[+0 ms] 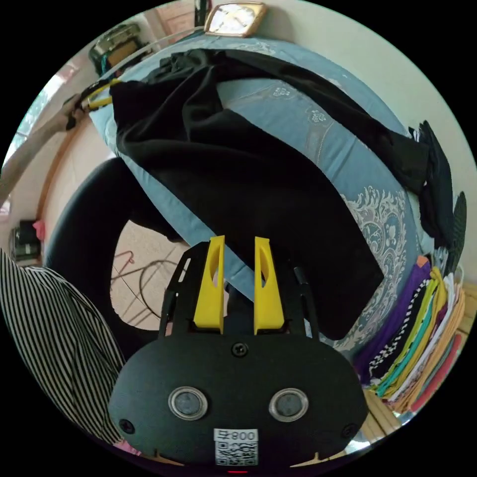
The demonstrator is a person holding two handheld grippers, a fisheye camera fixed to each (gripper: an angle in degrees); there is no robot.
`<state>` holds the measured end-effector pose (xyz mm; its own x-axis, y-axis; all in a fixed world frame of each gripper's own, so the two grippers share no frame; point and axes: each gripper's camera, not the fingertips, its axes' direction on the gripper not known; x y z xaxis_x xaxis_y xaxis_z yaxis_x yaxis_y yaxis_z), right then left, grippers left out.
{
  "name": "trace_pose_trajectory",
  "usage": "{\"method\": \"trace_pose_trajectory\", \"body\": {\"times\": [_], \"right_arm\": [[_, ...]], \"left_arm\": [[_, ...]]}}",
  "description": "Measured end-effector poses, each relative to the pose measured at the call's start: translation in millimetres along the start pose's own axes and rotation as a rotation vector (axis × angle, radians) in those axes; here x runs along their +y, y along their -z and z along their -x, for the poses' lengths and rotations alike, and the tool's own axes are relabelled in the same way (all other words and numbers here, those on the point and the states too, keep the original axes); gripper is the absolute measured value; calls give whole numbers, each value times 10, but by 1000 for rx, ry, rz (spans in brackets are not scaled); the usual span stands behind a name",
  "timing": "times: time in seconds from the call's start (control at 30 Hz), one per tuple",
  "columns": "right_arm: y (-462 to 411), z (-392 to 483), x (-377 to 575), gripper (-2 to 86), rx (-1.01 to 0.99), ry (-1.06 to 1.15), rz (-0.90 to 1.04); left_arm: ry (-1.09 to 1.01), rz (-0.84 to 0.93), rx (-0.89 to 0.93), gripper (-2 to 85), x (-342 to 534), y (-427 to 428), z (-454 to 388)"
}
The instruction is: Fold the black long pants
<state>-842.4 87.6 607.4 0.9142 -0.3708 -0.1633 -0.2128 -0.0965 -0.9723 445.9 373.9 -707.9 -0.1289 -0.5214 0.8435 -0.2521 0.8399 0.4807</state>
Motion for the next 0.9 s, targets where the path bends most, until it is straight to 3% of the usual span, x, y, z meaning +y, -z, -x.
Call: {"method": "trace_pose_trajectory", "body": {"times": [0.1, 0.23, 0.3, 0.43, 0.5, 0.53, 0.7, 0.77, 0.9], "right_arm": [[-269, 41, -4, 73, 56, 116, 37], [-405, -109, 61, 23, 3, 120, 33], [-449, -152, 145, 17, -25, 124, 1], [-916, -211, 253, 18, -186, 115, 29], [-1100, -271, 305, 22, -200, 70, 49], [-1147, -336, 380, 24, -203, 47, 34], [-1272, -983, 1036, 45, -140, -270, -57], [-1435, -1429, 1502, 61, -129, -509, -94], [-1833, -1902, 2090, 78, -208, -772, -139]], "left_arm": [[-46, -9, -70, 48, -16, -41, -236], [-301, -88, -142, 37, 89, 193, -893], [-332, -140, -173, 37, 158, 299, -1034], [-172, -106, -385, 54, 213, 120, -817], [-47, -54, -419, 66, 279, -23, -676], [-36, -111, -421, 70, 382, -50, -710], [-193, -179, -467, 76, 713, -311, -1314], [-325, -107, -443, 82, 808, -615, -1683], [-639, 207, -354, 96, 1061, -1884, -2628]]}}
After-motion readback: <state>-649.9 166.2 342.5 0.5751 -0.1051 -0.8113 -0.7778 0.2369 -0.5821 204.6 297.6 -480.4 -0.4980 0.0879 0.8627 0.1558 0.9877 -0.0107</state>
